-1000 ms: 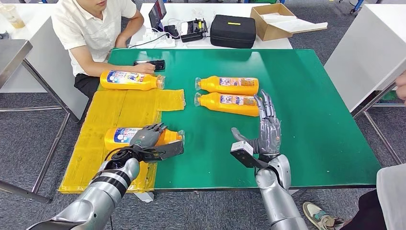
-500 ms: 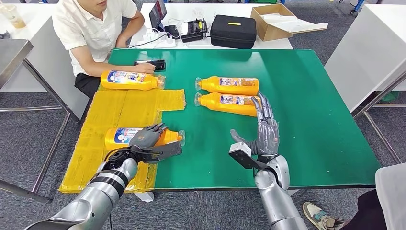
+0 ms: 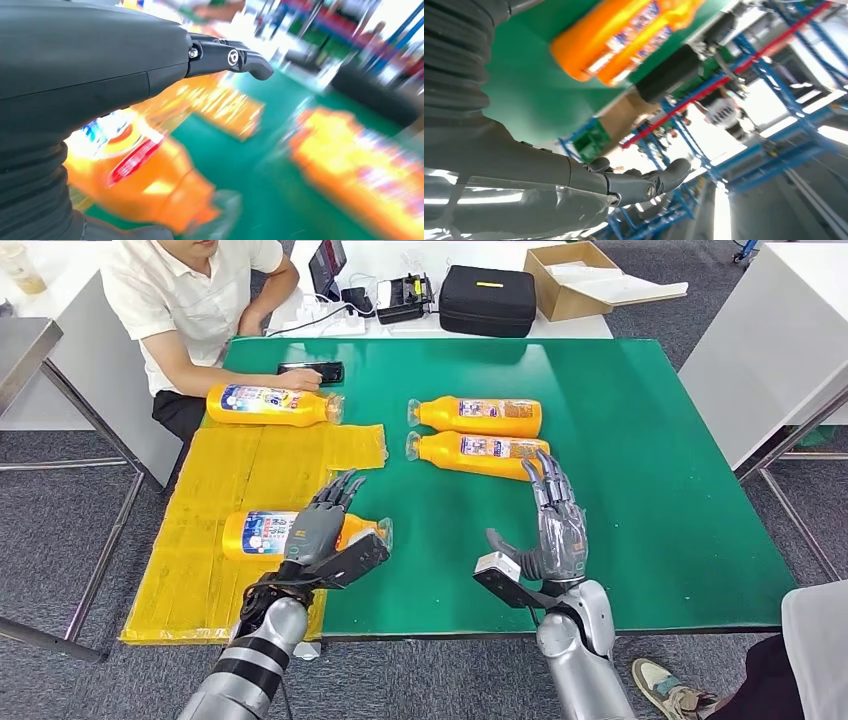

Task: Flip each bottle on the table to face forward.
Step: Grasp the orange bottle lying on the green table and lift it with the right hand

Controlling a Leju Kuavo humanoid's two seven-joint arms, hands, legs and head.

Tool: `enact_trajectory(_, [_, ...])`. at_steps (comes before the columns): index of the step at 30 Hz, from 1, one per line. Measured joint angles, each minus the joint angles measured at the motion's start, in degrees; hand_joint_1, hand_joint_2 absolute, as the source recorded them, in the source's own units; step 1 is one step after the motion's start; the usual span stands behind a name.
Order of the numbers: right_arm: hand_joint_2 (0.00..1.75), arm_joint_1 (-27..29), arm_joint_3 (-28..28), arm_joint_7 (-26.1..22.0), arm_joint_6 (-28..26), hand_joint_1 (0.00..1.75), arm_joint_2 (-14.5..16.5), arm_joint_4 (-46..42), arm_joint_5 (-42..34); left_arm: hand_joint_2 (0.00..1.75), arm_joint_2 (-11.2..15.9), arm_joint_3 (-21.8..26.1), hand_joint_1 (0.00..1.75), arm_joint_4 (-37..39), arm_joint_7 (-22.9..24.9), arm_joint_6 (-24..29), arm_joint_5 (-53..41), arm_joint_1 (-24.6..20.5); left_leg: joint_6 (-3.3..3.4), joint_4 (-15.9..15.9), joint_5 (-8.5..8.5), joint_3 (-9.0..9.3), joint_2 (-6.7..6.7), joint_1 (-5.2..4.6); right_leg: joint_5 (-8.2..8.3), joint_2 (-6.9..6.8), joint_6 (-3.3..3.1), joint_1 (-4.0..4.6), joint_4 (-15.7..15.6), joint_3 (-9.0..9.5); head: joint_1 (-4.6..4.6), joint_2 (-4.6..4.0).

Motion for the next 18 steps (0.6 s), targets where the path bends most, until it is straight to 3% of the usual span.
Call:
enact_trajectory(7, [1.75,0.86,-1.01,1.65,0.96,0.00,0.14,-0.90,1.52,1.75,-0.21,-7.45,0.00,-16.14,-1.73,3.63,4.38,5.87,-0.02,-0.01,-0.01,-0.13,0.01,0.03,-0.01,0.00,0.00,0.03,-0.01,-0.18,-0.02,0.00])
enact_trajectory(18, [1.75,1.93,-2.75,2.93,1.28,0.00,0.10,-1.10,2.87,1.75,1.05,-14.89,0.00,-26.10,-2.43,-1.03,11.41,9.02,-0.01,-0.01,-0.01,-0.17,0.00,0.01,-0.01,0.00,0.00,0.00,-0.01,-0.19,-0.03,0.00])
